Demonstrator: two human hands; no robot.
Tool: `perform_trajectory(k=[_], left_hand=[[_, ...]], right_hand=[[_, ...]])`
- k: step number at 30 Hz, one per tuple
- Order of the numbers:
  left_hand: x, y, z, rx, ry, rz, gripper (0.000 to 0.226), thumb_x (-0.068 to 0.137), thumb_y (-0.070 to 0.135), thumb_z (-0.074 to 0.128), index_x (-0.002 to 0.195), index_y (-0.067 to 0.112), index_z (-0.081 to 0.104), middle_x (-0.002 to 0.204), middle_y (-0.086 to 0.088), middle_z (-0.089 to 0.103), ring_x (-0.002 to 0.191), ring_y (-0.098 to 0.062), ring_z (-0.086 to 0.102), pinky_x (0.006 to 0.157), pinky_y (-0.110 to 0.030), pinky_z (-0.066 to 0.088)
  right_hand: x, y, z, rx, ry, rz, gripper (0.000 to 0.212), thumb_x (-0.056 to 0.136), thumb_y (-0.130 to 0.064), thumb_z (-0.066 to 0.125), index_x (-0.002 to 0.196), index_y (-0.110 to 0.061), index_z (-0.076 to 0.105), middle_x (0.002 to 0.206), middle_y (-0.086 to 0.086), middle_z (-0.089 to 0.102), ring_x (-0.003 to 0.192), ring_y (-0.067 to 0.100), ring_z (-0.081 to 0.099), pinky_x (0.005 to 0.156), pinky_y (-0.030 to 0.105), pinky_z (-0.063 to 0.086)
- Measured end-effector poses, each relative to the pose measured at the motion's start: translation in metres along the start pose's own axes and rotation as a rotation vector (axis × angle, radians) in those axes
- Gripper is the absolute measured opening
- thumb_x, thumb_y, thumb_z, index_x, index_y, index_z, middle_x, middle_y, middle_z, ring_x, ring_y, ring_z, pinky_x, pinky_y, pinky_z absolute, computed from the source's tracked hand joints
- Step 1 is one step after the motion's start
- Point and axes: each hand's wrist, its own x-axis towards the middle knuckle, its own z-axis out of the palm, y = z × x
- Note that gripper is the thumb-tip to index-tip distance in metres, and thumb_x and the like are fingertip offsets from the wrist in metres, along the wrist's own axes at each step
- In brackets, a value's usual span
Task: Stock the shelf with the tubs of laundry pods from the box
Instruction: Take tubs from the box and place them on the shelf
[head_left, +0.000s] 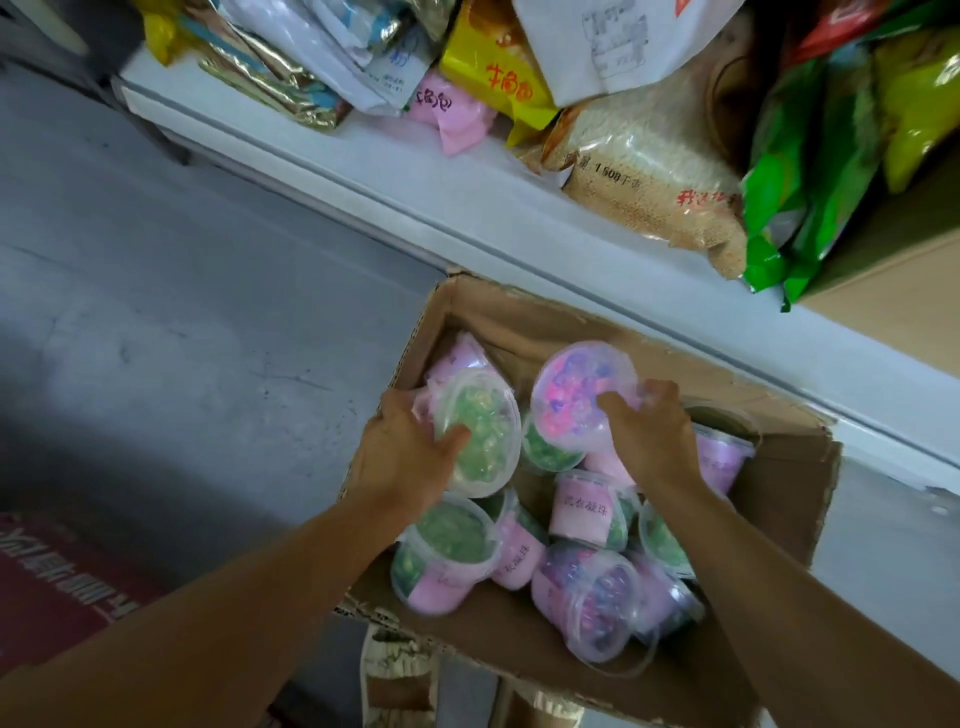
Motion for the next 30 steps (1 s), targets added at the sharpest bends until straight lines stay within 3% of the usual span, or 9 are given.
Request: perform_trajectory(k=[3,7,10,12,14,18,23,27,30], left_hand=[[-0.027,0.020,-0.031,-0.040,-0.014,-0.036,0.054,0.084,0.047,0.054,0.122,0.013,0.037,0.112,-0.016,0.058,0.095,-0.033,0.060,0.081,-0.040,0.051],[-0.073,0.057,-0.085,-0.134,0.006,-0.005,0.045,0.087,0.042,0.054,0.118,0.012,0.042,0.109,-0.010,0.058,0.095,-0.026,0.053,0.076,-0.031,0.040],[-0.113,0.089,-0.131,-0.229,0.044,0.018,0.045,0.085,0.042,0.059,0.116,0.014,0.044,0.104,-0.008,0.057,0.100,-0.030,0.055,0.083,-0.036,0.046],[-0.141,0.112,-0.169,-0.281,0.061,0.021,0.047,0.084,0.043,0.060,0.118,0.015,0.044,0.108,-0.010,0.057,0.106,-0.031,0.054,0.090,-0.038,0.045],[-0.161,0.128,-0.196,-0.319,0.073,0.041,0.045,0.084,0.043,0.061,0.116,0.016,0.044,0.105,-0.007,0.055,0.106,-0.030,0.054,0.089,-0.036,0.043],[-0.214,0.161,-0.272,-0.454,0.074,0.075,0.057,0.068,0.057,0.063,0.110,0.023,0.046,0.099,-0.001,0.056,0.101,-0.027,0.056,0.089,-0.036,0.046],[-0.269,0.204,-0.360,-0.575,0.073,0.149,0.061,0.070,0.054,0.066,0.116,0.019,0.047,0.108,-0.011,0.059,0.093,-0.028,0.058,0.079,-0.035,0.047],[-0.312,0.233,-0.421,-0.656,0.040,0.222,0.071,0.045,0.065,0.059,0.103,0.026,0.047,0.101,-0.009,0.063,0.090,-0.030,0.063,0.076,-0.040,0.049],[-0.349,0.253,-0.463,-0.697,-0.005,0.305,0.061,0.057,0.057,0.063,0.106,0.024,0.047,0.091,-0.007,0.061,0.077,-0.025,0.060,0.069,-0.036,0.047]], right_hand=[[-0.029,-0.014,-0.041,0.082,-0.008,0.040,0.050,0.086,-0.037,0.059,0.125,-0.009,0.045,0.119,0.014,0.055,0.104,0.032,0.053,0.085,0.035,0.041],[-0.079,-0.051,-0.098,0.145,0.013,0.074,0.050,0.080,-0.050,0.057,0.115,-0.016,0.049,0.113,0.013,0.057,0.103,0.034,0.056,0.090,0.044,0.047],[-0.120,-0.087,-0.143,0.232,0.038,0.052,0.041,0.085,-0.042,0.057,0.116,-0.019,0.047,0.103,0.007,0.054,0.083,0.025,0.057,0.074,0.040,0.053],[-0.154,-0.117,-0.174,0.300,0.037,0.037,0.055,0.077,-0.054,0.057,0.119,-0.020,0.047,0.101,0.004,0.056,0.080,0.023,0.061,0.075,0.043,0.054],[-0.176,-0.137,-0.196,0.320,0.045,0.028,0.069,0.066,-0.066,0.054,0.122,-0.026,0.046,0.102,0.001,0.058,0.093,0.029,0.061,0.087,0.048,0.050],[-0.232,-0.190,-0.258,0.465,0.064,-0.057,0.048,0.082,-0.047,0.060,0.120,-0.020,0.049,0.087,-0.001,0.059,0.087,0.026,0.062,0.087,0.053,0.051],[-0.298,-0.247,-0.326,0.629,0.062,-0.178,0.037,0.088,-0.034,0.060,0.117,-0.014,0.050,0.118,0.011,0.054,0.099,0.028,0.059,0.075,0.040,0.053],[-0.344,-0.284,-0.376,0.713,0.072,-0.252,0.035,0.088,-0.031,0.060,0.116,-0.013,0.051,0.119,0.014,0.056,0.096,0.030,0.061,0.070,0.038,0.053],[-0.376,-0.308,-0.412,0.762,0.073,-0.342,0.034,0.088,-0.031,0.060,0.116,-0.014,0.054,0.116,0.013,0.059,0.095,0.030,0.062,0.068,0.036,0.054]])
